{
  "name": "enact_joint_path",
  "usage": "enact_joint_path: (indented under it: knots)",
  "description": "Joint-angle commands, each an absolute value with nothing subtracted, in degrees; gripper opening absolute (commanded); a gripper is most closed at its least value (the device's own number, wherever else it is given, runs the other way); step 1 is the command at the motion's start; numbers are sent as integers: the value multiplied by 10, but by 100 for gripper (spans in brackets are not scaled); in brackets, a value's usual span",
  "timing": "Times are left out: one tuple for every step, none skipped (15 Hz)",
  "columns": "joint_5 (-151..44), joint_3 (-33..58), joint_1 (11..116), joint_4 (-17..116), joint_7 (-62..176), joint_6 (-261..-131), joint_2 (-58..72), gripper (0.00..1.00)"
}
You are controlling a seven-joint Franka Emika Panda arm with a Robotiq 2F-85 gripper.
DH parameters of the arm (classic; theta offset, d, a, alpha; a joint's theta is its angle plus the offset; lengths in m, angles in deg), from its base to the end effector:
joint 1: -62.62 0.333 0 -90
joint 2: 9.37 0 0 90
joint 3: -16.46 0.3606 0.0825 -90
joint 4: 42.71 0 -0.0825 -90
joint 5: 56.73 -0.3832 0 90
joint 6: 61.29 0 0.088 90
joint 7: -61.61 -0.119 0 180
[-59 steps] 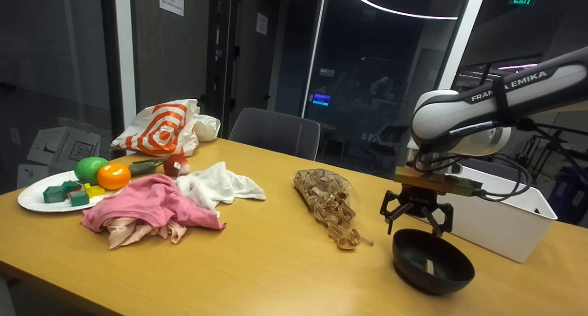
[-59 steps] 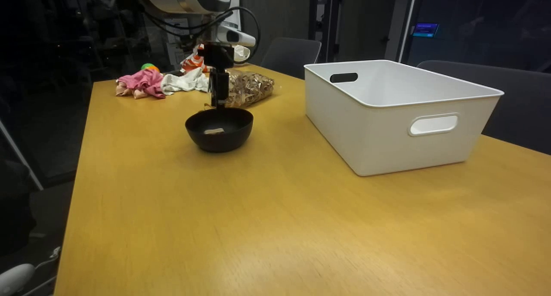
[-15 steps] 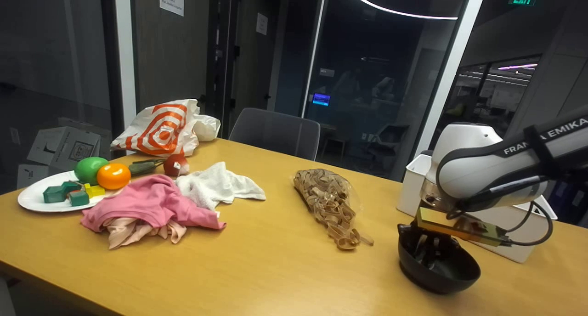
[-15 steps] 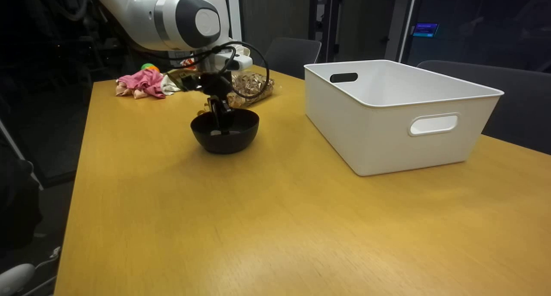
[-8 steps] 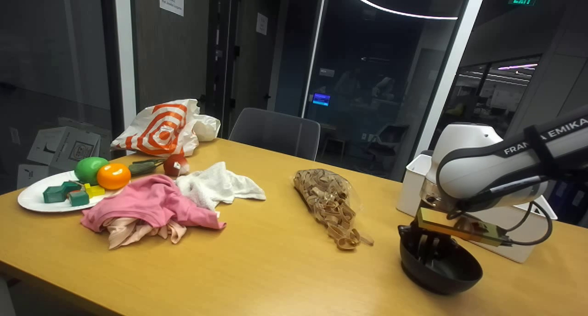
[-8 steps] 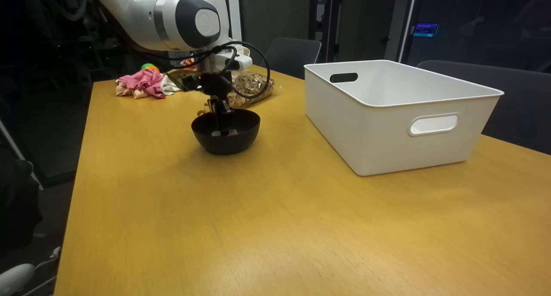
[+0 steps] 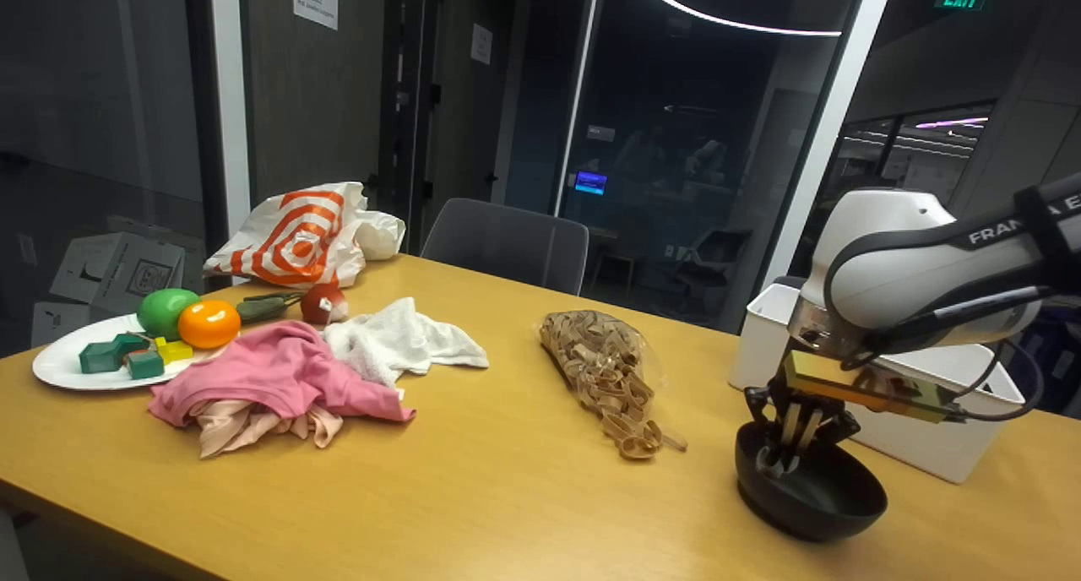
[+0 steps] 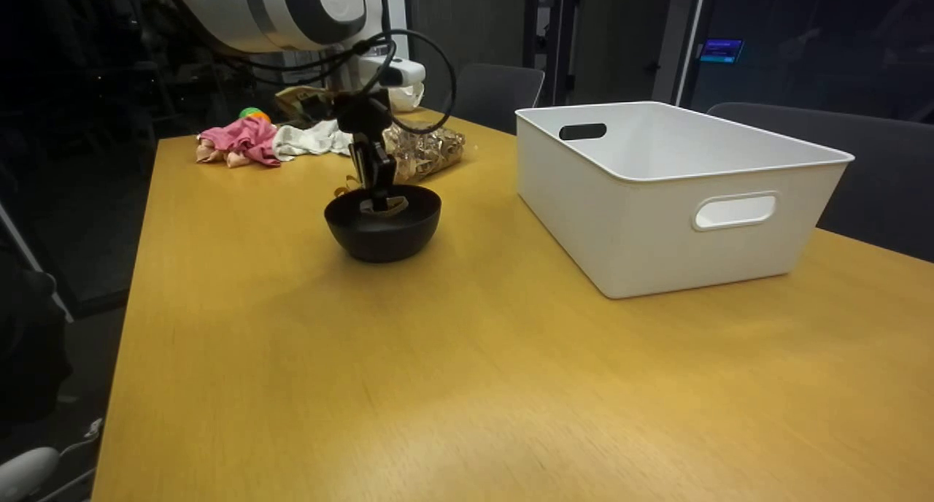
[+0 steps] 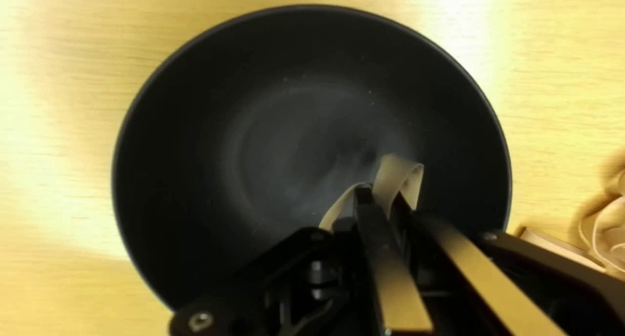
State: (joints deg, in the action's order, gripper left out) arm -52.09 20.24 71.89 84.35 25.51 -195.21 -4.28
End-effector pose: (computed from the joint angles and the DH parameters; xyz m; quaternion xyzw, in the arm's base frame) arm 0.5318 0.1208 0.3728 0.9845 -0.1727 0.0253 0.0178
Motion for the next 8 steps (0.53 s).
enact_joint_path:
  knots:
    - [-522,209,712,850,276,-1915,-94,13]
    - [-518,210,712,848,278,-1911,-102,12]
    - [-520,212,712,844,289,-1910,-111,11]
    - [-521,214,712,838,298,-1911,-117,12]
    - [-525,217,712,832,308,-1915,-119,11]
    - [-528,221,713,822,318,-1919,-116,12]
    - [-529,225,715,813,327,-1923,-112,12]
    - [-535,230,717,801,336,-1929,-104,12]
